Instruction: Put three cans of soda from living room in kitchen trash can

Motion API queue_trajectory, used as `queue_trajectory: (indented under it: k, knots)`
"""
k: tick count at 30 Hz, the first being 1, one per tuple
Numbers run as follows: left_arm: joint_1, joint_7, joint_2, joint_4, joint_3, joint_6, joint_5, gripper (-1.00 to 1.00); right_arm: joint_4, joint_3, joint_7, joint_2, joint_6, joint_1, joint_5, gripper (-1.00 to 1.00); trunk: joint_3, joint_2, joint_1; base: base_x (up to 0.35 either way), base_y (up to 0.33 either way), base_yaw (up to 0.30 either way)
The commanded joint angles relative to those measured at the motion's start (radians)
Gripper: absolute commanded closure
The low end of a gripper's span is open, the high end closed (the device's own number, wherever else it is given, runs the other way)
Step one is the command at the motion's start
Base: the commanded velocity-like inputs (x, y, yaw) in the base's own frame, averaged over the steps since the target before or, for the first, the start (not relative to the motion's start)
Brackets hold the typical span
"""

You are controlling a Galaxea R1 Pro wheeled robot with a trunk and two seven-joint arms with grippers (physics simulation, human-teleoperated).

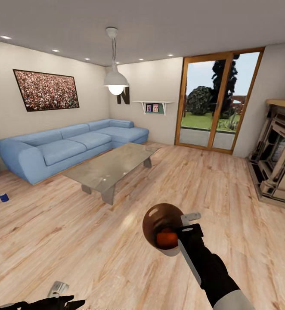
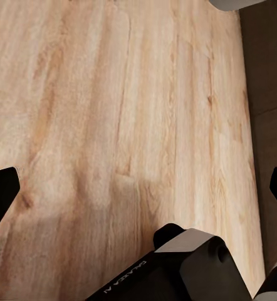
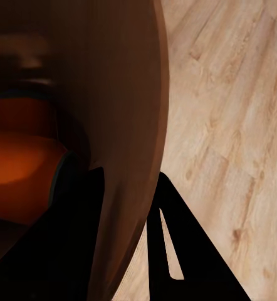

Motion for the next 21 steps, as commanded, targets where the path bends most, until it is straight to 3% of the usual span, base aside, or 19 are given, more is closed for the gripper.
queue_trajectory:
  k: [1, 21]
  knots:
    - [0.0, 0.0, 0.0, 0.0, 0.0, 0.0, 0.0, -1.0, -0.001, 0.0, 0.002, 0.0, 0.001, -0.001, 0.016, 1.0, 0.0, 0.0, 0.0, 0.0, 0.0, 0.288]
    - [0.0, 0.0, 0.0, 0.0, 0.0, 0.0, 0.0, -1.0, -0.001, 0.001, 0.002, 0.0, 0.001, -0.001, 0.016, 1.0, 0.0, 0.0, 0.0, 0.0, 0.0, 0.288]
